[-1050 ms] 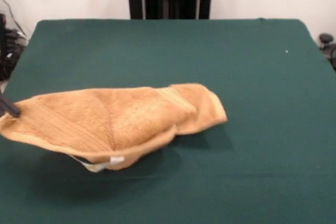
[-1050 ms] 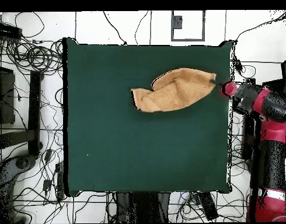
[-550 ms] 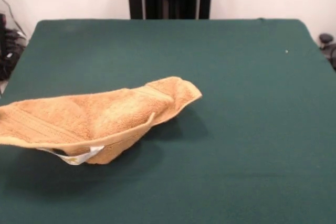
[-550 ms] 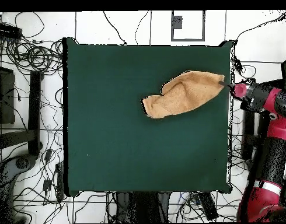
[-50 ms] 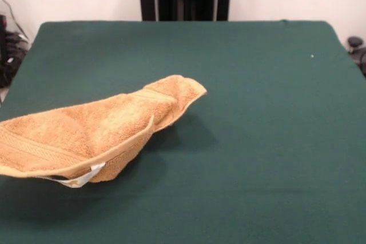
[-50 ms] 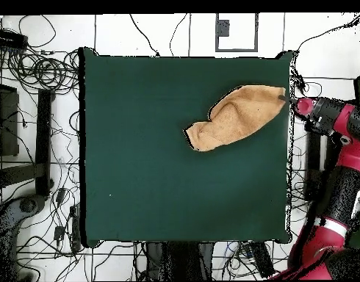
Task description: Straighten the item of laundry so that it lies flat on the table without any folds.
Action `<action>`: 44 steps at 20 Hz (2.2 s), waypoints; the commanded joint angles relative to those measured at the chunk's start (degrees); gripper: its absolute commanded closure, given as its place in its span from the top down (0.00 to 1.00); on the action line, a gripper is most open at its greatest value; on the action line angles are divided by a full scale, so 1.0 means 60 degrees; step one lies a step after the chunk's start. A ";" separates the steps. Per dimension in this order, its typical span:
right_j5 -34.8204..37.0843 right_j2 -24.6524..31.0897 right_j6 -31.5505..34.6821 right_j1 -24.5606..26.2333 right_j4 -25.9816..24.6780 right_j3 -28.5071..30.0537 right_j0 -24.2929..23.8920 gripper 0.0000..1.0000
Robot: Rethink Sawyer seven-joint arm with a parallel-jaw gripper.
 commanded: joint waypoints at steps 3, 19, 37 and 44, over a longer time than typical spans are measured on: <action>0.1612 0.0525 -0.2855 0.0505 -0.0049 -0.1623 0.0898 0.00; 0.2239 0.1033 -0.1276 0.0624 0.0974 -0.1574 0.0855 0.00; 0.2131 0.0157 -0.1130 0.0290 0.1148 -0.1139 0.0854 0.00; 0.1721 -0.0442 -0.0878 0.0018 0.1502 -0.0183 0.0599 0.00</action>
